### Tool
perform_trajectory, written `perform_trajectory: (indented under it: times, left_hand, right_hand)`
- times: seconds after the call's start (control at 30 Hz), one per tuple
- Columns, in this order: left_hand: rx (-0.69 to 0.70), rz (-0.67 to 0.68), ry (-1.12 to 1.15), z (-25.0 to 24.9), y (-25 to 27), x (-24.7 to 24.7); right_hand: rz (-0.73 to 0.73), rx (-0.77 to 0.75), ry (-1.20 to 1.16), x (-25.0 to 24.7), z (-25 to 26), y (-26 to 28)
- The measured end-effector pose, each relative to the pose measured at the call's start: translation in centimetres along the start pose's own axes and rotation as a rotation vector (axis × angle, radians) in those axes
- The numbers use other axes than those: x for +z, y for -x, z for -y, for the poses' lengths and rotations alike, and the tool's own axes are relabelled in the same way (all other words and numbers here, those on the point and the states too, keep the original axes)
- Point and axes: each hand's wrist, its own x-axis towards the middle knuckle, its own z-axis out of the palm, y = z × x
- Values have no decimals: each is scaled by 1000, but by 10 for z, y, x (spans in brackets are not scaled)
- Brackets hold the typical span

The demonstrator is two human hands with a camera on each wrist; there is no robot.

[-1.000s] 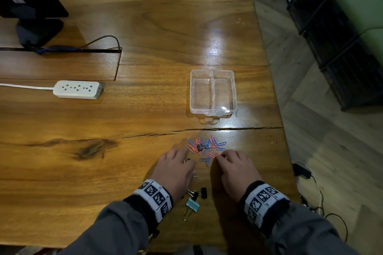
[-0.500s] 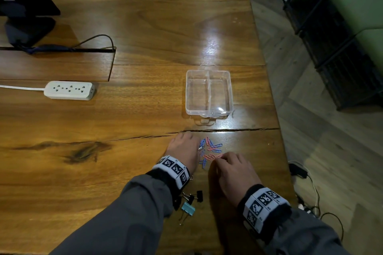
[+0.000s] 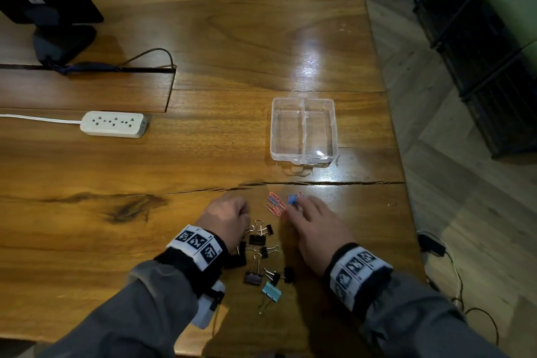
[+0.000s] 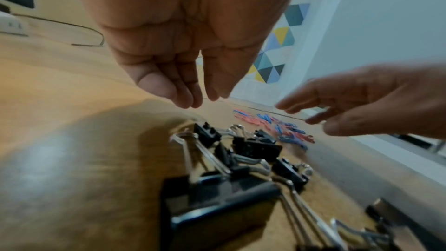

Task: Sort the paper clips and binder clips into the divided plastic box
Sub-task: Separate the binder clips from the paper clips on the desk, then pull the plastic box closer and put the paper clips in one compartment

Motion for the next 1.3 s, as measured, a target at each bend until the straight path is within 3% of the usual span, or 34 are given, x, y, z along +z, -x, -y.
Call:
perform_trajectory:
  times: [0.13, 0.37, 0.43, 0.53, 0.6, 0.7, 0.8, 0.93, 1.1, 1.3]
  left_hand:
    - [21, -63, 15, -8, 0, 10]
    - [149, -74, -61, -27, -7, 7]
    - [191, -60, -109, -38, -18, -1]
    - [223, -16, -139, -55, -45, -12]
    - [265, 36, -130, -62, -63, -15]
    - [354, 99, -203, -75, -81, -13]
    - [286, 72, -186, -72, -91, -22]
    - [159, -84, -221, -44, -109, -43]
    - [281, 62, -358, -61, -101, -36]
    - [211, 34, -345, -44, -101, -33]
  right_hand:
    - [167, -186, 219, -2, 24, -44]
    - [238, -153, 255, -4, 3, -24]
    - [138, -110, 98, -9, -6, -10]
    - [-94, 116, -182, -14, -26, 5]
    - [-133, 207, -233, -13, -35, 11]
    - [-115, 216, -226, -6, -38, 16]
    - [-107, 202, -231, -3, -39, 23]
    - [-89, 196, -217, -3, -41, 32]
    - [-92, 177, -187, -7, -34, 27]
    - [52, 116, -46, -2, -14, 3]
